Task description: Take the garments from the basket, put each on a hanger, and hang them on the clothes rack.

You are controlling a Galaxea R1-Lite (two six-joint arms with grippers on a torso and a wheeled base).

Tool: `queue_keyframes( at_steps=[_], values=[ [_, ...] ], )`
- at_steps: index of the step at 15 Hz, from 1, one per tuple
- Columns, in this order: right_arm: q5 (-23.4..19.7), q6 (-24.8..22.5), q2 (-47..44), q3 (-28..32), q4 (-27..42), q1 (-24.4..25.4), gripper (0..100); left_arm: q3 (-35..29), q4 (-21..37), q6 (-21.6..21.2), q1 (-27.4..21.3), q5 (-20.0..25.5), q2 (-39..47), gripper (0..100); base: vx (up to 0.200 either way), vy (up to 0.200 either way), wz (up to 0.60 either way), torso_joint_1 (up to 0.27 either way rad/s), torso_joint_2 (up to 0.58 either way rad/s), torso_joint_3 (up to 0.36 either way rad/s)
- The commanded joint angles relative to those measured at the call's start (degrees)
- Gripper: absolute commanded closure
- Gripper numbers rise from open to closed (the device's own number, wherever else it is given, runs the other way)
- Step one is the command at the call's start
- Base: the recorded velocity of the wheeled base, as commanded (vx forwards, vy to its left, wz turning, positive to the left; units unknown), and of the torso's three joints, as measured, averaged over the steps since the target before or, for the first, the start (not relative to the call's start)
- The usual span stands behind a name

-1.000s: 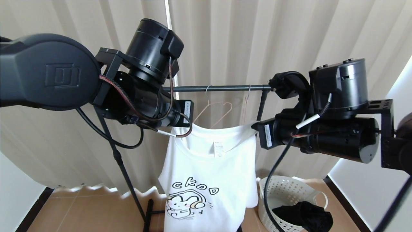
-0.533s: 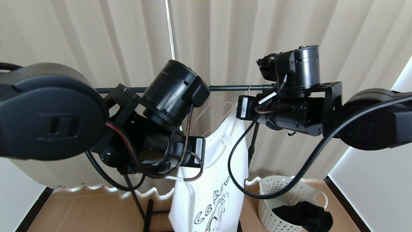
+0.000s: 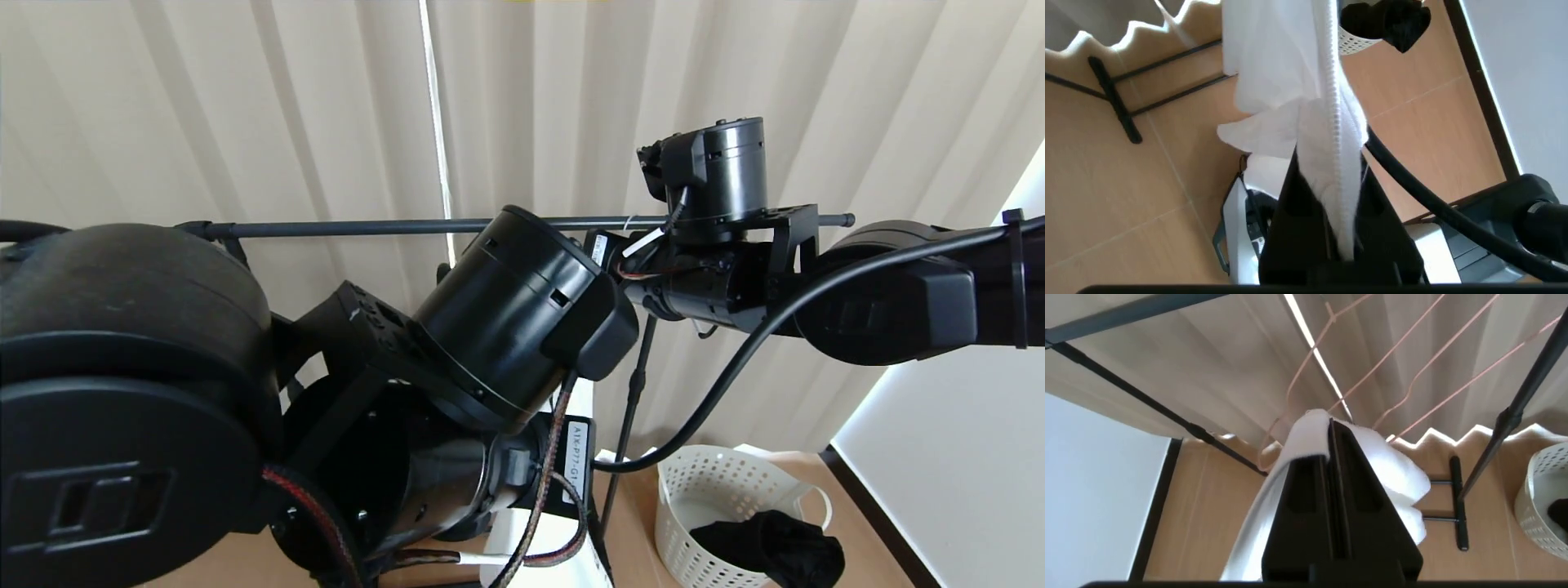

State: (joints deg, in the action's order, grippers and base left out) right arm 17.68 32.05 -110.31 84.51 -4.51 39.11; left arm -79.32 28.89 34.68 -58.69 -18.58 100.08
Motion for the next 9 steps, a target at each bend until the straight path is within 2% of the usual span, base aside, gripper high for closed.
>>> queue_keyframes(
  at_steps=[1,6,9],
  values=[
    [0.0,0.0,0.2,0.0,-0.1,0.1,100,0.0,-0.8,0.1,-1.2,-0.1,1.2,100,0.0,0.0,0.0,0.0,0.0,0.0],
    [0.3,-0.3,0.9,-0.5,0.3,0.3,100,-0.4,-2.6,-0.1,-1.1,-0.4,2.4,100,0.0,0.0,0.0,0.0,0.0,0.0],
    [0.3,-3.7,7.0,-1.8,9.1,-1.4,100,-0.1,-2.5,-0.3,1.2,-1.1,2.0,100,0.0,0.0,0.0,0.0,0.0,0.0]
  ],
)
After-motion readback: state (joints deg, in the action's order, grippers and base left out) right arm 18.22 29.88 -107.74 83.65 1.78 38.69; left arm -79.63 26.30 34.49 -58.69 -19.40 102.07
